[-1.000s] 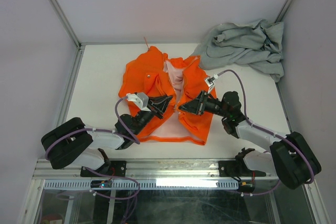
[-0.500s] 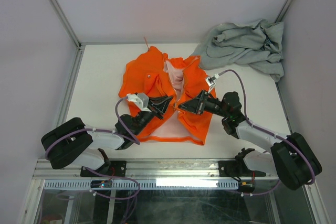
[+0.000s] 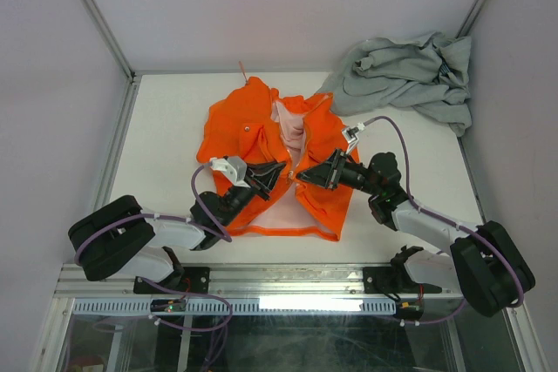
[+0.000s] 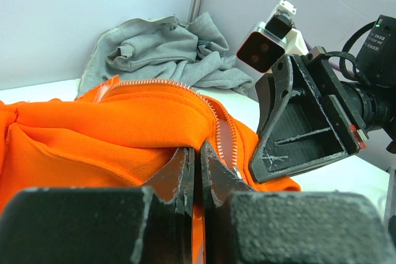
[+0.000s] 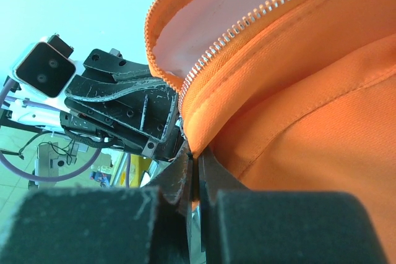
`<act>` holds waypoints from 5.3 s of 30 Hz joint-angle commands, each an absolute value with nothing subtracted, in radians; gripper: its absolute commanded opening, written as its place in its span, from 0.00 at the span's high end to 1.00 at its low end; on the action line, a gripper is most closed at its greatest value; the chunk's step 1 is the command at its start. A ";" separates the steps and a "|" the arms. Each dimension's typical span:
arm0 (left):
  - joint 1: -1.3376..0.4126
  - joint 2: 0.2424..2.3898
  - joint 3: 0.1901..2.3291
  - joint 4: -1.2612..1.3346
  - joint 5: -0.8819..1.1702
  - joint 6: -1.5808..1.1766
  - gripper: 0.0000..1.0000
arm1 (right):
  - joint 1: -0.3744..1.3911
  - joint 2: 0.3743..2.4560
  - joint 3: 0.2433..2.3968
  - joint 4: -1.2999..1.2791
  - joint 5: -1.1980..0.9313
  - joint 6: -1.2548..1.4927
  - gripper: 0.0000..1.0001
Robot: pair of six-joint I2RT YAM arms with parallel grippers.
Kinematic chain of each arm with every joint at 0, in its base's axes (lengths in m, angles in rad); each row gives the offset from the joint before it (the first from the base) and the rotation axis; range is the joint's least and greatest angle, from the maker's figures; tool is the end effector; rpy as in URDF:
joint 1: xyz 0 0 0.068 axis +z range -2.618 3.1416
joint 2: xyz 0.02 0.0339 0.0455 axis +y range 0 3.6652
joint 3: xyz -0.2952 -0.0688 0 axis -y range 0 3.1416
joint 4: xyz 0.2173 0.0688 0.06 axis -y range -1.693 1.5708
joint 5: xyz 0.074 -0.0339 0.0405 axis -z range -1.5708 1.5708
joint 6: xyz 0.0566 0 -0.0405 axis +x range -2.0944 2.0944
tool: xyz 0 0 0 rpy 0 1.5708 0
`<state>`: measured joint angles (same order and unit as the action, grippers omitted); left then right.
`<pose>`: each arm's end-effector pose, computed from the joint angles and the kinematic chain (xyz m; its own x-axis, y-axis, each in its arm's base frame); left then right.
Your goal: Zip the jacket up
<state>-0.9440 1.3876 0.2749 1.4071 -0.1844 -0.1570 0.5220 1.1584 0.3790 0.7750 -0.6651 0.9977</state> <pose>0.1493 -0.1885 0.2730 0.0597 -0.3445 -0.9369 0.7113 0.6731 -0.2022 0.1707 0.1385 0.2734 -0.7812 0.3133 -0.5399 -0.4996 0.2048 0.8417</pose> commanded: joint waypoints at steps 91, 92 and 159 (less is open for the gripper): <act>-0.621 1.338 0.457 0.656 0.656 -0.891 1.00 | 0.466 1.356 0.718 0.483 -0.689 0.541 1.00; -0.602 1.348 0.466 0.646 0.670 -0.895 1.00 | 0.466 1.359 0.731 0.466 -0.689 0.541 1.00; -0.534 1.436 0.492 0.764 0.829 -1.087 1.00 | 1.223 1.095 0.484 0.427 0.477 -0.207 0.88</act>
